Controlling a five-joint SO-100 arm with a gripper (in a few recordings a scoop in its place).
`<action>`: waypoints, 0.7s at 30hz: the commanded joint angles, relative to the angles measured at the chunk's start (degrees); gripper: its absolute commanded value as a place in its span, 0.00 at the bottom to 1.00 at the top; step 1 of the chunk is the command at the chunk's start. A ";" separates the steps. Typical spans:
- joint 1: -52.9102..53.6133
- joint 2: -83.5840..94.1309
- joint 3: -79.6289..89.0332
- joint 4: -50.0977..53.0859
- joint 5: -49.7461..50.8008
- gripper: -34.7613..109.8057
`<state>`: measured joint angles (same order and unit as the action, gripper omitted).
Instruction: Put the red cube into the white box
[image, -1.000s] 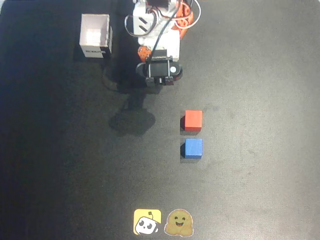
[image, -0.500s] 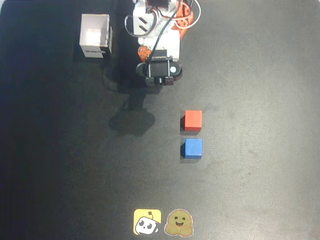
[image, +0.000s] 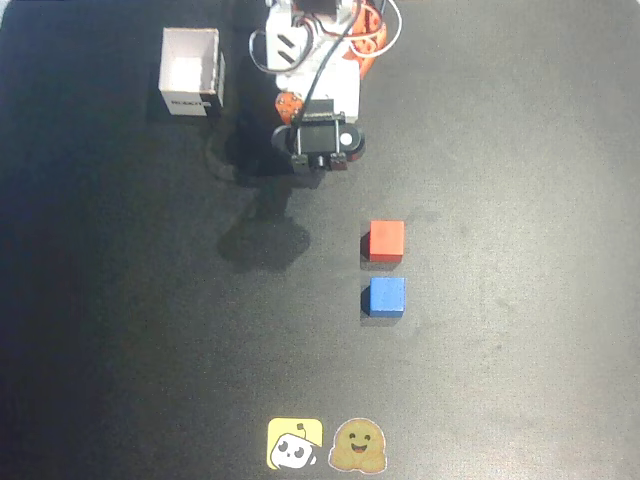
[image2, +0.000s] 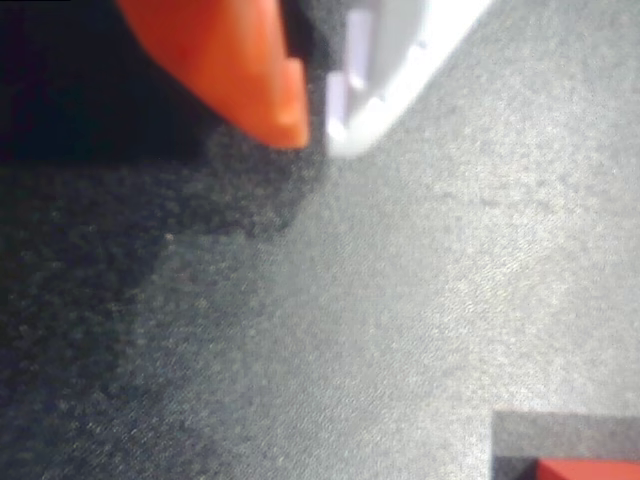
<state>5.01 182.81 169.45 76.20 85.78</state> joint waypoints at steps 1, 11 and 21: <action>0.35 0.26 -0.18 0.35 -0.26 0.24; 0.26 0.26 -0.18 0.44 1.14 0.24; 0.44 0.26 -0.18 0.44 0.88 0.24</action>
<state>5.01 182.81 169.45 76.55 86.48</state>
